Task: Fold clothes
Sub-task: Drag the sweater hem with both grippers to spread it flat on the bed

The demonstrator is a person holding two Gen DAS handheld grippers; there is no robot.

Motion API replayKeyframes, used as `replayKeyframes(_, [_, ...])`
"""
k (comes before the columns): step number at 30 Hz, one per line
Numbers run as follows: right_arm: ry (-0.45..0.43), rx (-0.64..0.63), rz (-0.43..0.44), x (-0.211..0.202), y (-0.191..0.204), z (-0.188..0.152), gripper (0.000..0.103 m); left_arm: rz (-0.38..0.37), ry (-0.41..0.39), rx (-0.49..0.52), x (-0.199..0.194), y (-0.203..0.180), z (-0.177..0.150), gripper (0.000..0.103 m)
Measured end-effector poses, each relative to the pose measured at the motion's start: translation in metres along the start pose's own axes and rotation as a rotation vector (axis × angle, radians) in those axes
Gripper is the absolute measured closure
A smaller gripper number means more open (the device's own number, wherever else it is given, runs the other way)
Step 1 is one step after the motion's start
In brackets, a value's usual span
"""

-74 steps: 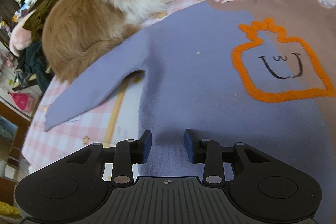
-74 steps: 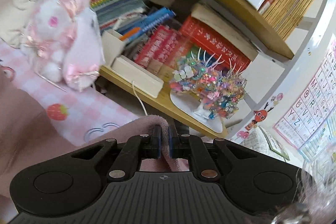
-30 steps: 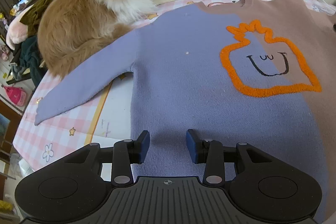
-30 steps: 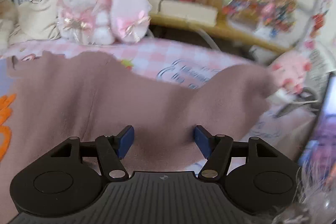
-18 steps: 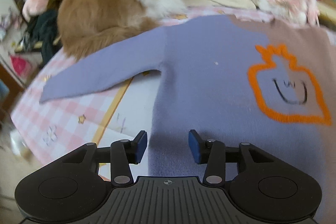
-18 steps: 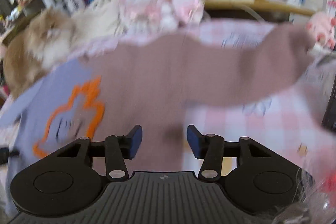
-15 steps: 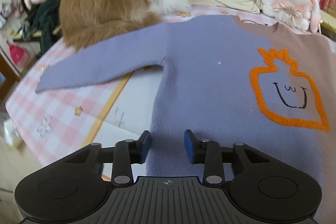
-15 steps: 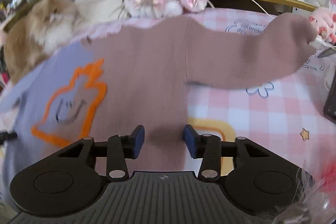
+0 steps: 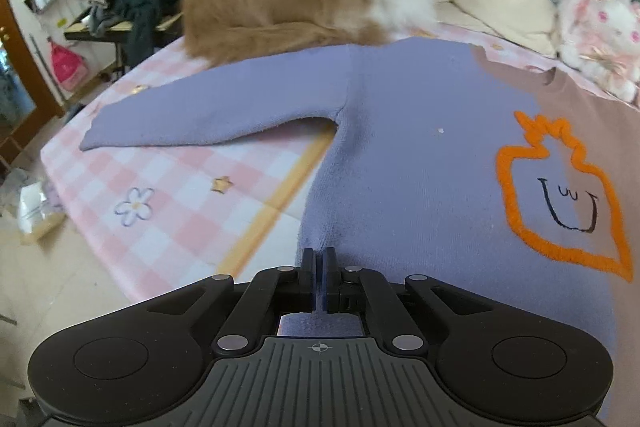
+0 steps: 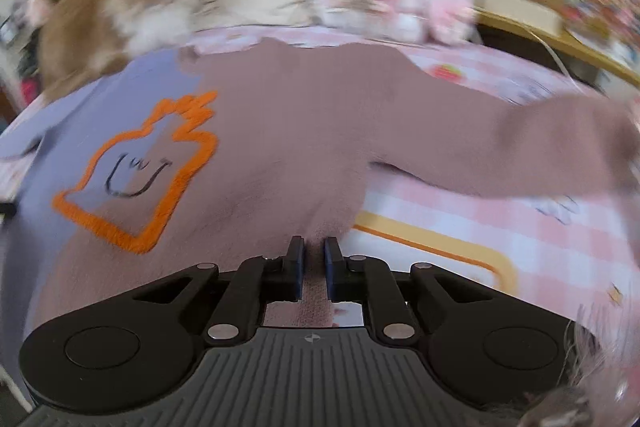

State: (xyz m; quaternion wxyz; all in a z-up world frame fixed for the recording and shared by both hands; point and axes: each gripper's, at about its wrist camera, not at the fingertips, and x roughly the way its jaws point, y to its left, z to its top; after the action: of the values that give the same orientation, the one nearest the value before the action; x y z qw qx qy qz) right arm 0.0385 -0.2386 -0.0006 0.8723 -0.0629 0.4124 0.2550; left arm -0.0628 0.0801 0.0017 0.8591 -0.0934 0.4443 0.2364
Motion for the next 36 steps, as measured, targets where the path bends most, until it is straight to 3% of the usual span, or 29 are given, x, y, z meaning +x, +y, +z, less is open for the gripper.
replayKeyframes(4, [-0.016, 0.032, -0.033, 0.001, 0.000, 0.002, 0.093, -0.008, -0.001, 0.037, 0.004, 0.003, 0.004, 0.101])
replayKeyframes(7, [-0.024, 0.052, -0.109, -0.001, -0.005, 0.003, 0.094, -0.024, -0.021, 0.060, 0.004, -0.009, -0.001, 0.101])
replayKeyframes(13, [-0.012, 0.019, -0.220, -0.016, -0.010, -0.013, 0.094, -0.118, -0.034, 0.147, -0.005, -0.031, -0.011, 0.100])
replayKeyframes(15, [-0.017, -0.025, -0.192, -0.012, -0.004, -0.011, 0.094, -0.108, -0.032, 0.109, -0.002, -0.023, -0.009, 0.100])
replayKeyframes(18, [-0.029, -0.084, -0.071, 0.002, 0.008, 0.001, 0.094, -0.072, -0.028, 0.068, 0.002, -0.014, -0.005, 0.100])
replayKeyframes(21, [-0.054, -0.137, -0.093, 0.012, 0.016, 0.008, 0.094, -0.052, -0.020, 0.082, 0.006, -0.015, 0.002, 0.100])
replayKeyframes(36, [-0.071, -0.046, -0.142, 0.000, -0.004, 0.000, 0.093, -0.013, -0.059, 0.119, 0.001, -0.026, -0.010, 0.100])
